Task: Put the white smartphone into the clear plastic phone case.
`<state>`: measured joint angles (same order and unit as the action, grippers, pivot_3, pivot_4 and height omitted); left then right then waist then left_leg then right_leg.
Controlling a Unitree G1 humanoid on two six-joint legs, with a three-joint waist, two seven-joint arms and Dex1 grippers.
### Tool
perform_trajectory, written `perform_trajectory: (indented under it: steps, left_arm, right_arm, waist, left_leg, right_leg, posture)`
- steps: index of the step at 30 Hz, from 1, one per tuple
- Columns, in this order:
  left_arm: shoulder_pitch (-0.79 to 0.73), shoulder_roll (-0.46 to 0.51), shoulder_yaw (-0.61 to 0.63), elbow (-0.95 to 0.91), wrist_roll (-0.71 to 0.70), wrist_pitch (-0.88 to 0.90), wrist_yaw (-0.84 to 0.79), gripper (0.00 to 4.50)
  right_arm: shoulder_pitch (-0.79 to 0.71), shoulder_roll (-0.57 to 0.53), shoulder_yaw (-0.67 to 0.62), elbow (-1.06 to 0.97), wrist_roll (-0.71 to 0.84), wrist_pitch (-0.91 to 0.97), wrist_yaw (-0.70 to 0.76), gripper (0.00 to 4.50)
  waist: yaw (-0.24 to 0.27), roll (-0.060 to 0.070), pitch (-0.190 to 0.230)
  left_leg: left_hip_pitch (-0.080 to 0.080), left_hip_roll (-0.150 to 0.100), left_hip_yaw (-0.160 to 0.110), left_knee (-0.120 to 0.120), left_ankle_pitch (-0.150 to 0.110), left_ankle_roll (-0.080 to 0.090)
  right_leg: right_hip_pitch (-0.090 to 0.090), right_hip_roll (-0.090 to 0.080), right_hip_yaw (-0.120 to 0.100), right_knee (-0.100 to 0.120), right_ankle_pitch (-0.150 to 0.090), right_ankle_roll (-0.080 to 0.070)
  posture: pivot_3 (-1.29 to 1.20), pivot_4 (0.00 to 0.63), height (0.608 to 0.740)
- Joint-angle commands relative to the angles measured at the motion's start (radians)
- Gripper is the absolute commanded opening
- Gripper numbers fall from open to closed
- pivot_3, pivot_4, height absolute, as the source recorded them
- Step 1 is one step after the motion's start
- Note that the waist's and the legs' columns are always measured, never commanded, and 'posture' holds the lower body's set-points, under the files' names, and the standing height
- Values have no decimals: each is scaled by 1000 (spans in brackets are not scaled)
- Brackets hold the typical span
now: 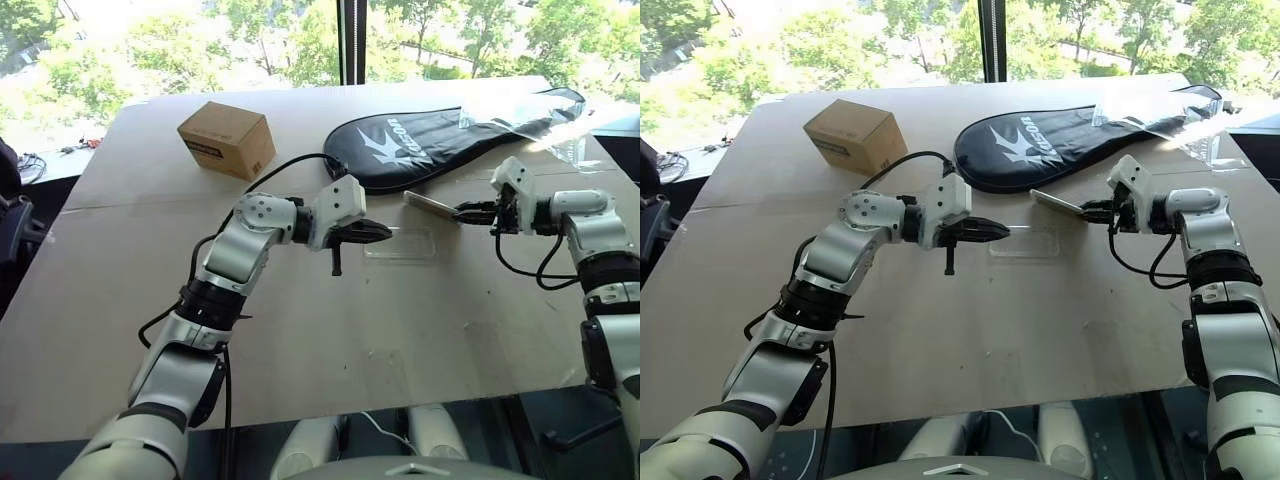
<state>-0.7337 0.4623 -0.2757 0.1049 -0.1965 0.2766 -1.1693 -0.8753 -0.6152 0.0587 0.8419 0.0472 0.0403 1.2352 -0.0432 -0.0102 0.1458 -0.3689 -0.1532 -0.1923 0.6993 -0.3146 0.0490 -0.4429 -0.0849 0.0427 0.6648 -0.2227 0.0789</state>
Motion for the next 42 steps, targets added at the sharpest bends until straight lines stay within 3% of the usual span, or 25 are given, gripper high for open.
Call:
perform_trajectory:
  steps: [1, 7, 19, 29, 35, 42]
  left_arm:
    - [0, -2, 16, -11, -5, -17, 6, 0]
    - [-3, -7, 19, -2, -5, -17, 11, 0]
    - [-2, 3, 36, 16, -9, -29, 26, 0]
    - [-36, 5, 102, 35, -38, -31, 41, 0]
    - [-75, -17, 131, 48, -74, -13, 36, 0]
    - [-78, -33, 97, 114, -43, -46, 25, 0]
  right_arm:
    - [43, 15, 39, -2, -47, -39, -43, 140]
    - [82, 17, 53, -26, -67, -92, -85, 61]
    - [207, 4, 15, -283, -66, -167, -229, 61]
    - [311, -47, -7, -539, -148, -569, -399, 61]
    - [335, -108, 38, -500, -325, -838, -527, 61]
    - [331, -146, 73, -393, -576, -1117, -786, 61]
  waist:
    - [0, 0, 0]
    - [1, 0, 0]
    - [3, 0, 0]
    - [7, 3, 1]
    - [14, 3, 1]
    - [10, 3, 1]
  left_leg:
    - [0, 0, 0, 0, 0, 0]
    - [6, 0, 0, 0, 0, 0]
    - [7, 0, 0, 0, 0, 0]
    - [-3, 0, 1, 0, 0, 0]
    - [-3, 0, 0, 0, 0, 0]
    - [-3, 0, 1, 0, 0, -1]
  right_leg:
    - [0, 0, 0, 0, 0, 0]
    - [5, 1, 0, 0, 1, 0]
    - [6, 1, 1, 0, 1, 0]
    - [-3, 2, 1, 0, 1, 0]
    - [-4, 3, 0, -1, 1, 0]
    - [-4, 7, 1, -1, 1, 0]
  posture:
    - [0, 150, 740]
    - [0, 150, 740]
    - [0, 150, 740]
    - [0, 150, 740]
    - [0, 150, 740]
    - [0, 150, 740]
